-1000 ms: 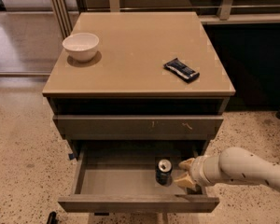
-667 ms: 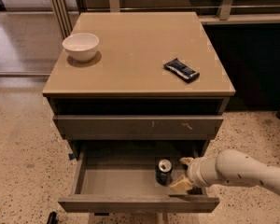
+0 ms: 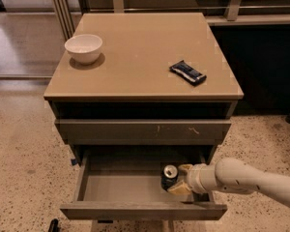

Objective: Pick pepsi can from middle drawer and place on counter

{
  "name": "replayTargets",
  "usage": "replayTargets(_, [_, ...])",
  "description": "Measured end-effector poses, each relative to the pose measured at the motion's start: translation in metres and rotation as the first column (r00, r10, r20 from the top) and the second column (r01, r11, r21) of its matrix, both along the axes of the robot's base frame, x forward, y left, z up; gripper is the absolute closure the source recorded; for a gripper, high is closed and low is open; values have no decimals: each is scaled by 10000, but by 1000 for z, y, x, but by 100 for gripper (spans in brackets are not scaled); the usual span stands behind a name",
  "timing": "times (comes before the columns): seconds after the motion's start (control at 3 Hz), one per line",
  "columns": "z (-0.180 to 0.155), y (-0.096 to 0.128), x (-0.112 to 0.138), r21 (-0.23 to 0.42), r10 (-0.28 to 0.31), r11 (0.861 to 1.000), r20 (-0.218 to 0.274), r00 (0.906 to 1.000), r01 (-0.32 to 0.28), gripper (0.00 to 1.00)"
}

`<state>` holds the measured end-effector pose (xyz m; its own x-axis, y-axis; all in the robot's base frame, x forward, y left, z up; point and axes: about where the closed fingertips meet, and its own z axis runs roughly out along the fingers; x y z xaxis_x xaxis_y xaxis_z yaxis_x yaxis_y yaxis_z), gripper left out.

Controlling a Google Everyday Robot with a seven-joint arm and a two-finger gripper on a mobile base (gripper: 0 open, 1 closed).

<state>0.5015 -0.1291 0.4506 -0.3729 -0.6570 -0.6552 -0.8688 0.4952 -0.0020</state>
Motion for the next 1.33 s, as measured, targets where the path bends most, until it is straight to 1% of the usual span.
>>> replayTargets(0.33, [-14, 15, 10, 232, 128, 9996, 104, 9999, -131, 26])
replayTargets(0.67, [-25, 29, 16, 438, 278, 9986, 190, 9994, -286, 28])
replayTargets(1.33, [-25, 29, 16, 439, 280, 9986, 189, 9994, -288, 74])
